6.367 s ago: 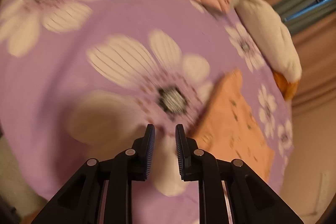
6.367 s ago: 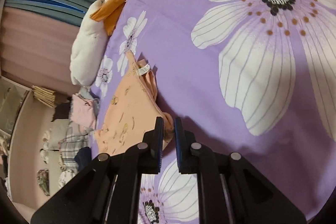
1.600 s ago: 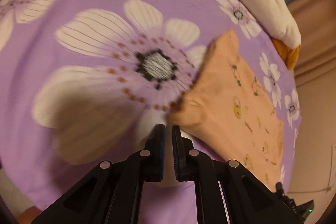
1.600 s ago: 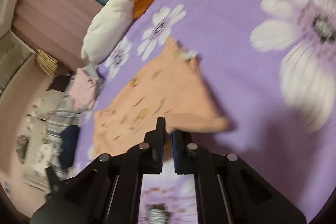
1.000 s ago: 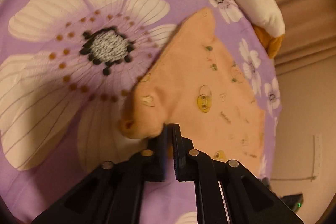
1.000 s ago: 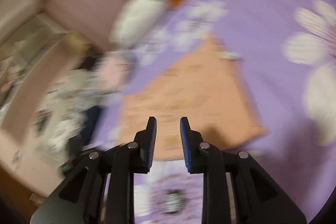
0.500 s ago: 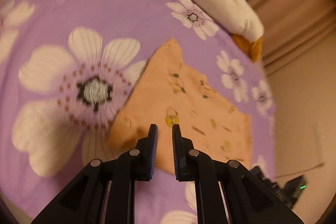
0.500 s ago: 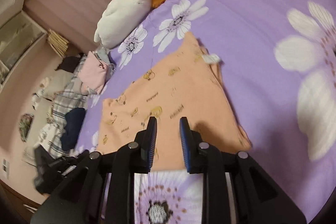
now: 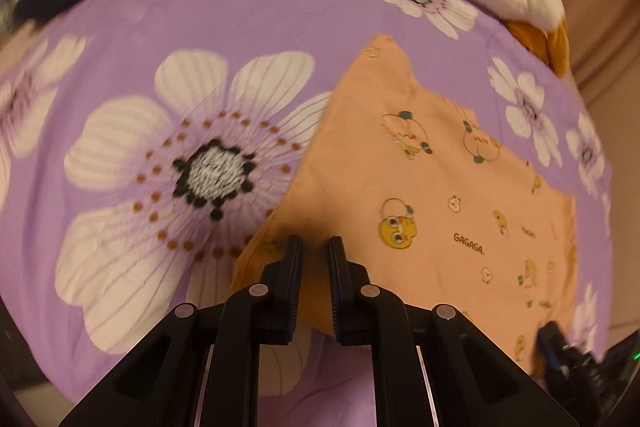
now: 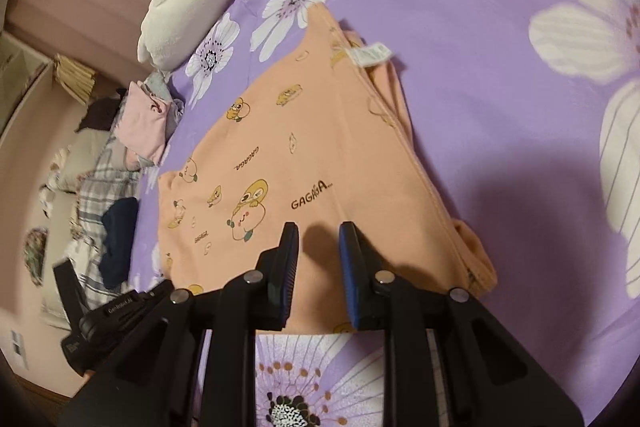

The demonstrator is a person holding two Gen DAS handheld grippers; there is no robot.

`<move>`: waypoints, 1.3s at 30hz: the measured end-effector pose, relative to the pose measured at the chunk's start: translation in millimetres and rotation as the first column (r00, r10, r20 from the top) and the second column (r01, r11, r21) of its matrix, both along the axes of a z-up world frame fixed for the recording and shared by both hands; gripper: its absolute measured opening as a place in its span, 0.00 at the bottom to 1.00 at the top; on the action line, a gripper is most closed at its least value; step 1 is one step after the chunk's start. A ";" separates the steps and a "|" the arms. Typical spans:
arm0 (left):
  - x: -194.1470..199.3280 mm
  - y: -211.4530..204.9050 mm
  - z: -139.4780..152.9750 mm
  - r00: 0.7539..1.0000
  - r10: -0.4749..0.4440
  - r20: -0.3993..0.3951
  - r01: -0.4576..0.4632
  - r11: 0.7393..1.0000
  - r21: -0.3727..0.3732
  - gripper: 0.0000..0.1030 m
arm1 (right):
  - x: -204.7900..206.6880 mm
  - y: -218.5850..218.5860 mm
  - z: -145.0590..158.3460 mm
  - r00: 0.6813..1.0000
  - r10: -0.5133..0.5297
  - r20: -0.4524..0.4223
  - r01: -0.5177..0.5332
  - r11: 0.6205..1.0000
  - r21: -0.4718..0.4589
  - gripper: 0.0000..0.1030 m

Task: Fold small clothes

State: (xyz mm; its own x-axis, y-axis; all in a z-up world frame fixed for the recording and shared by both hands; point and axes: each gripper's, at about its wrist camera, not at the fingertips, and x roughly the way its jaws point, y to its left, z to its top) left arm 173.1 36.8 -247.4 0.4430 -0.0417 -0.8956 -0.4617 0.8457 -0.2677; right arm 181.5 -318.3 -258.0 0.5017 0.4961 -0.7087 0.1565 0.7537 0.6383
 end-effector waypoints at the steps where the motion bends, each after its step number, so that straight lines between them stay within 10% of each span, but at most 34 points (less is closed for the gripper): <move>1: -2.6 3.5 -0.2 1.000 0.013 0.002 -0.013 1.000 -0.029 0.09 | 0.3 -1.5 -1.1 1.000 -0.006 -0.004 0.006 1.000 0.019 0.20; 19: -7.3 6.2 5.4 0.999 0.033 0.034 -0.031 0.999 -0.045 0.09 | -6.9 35.3 17.0 0.997 -0.012 0.075 0.022 0.991 -0.131 0.28; 25: -11.7 17.1 13.5 0.993 0.109 0.040 -0.114 0.981 0.156 0.09 | 1.4 53.7 6.7 0.998 0.039 0.052 -0.029 0.984 -0.177 0.29; 32: -3.1 55.2 -0.9 0.996 0.086 0.020 -0.083 0.986 -0.143 0.48 | -1.5 62.9 8.8 0.996 0.052 0.067 -0.036 0.975 -0.220 0.36; 36: 21.3 78.2 -21.0 0.998 -0.017 0.060 0.040 0.914 -0.403 0.58 | -2.3 68.1 9.4 0.996 0.054 0.068 -0.037 0.970 -0.239 0.39; 39: 41.7 79.5 -27.8 0.971 -0.206 0.124 0.240 0.867 -0.437 0.64 | -1.3 70.9 10.1 0.996 0.060 0.065 -0.041 0.967 -0.253 0.41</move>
State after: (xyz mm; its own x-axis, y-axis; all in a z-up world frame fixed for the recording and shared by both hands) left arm 214.8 116.3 -275.2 0.4352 -0.5341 -0.7248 -0.2409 0.7066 -0.6654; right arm 180.3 -247.5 -247.9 0.5345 0.3326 -0.7770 0.0750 0.8970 0.4356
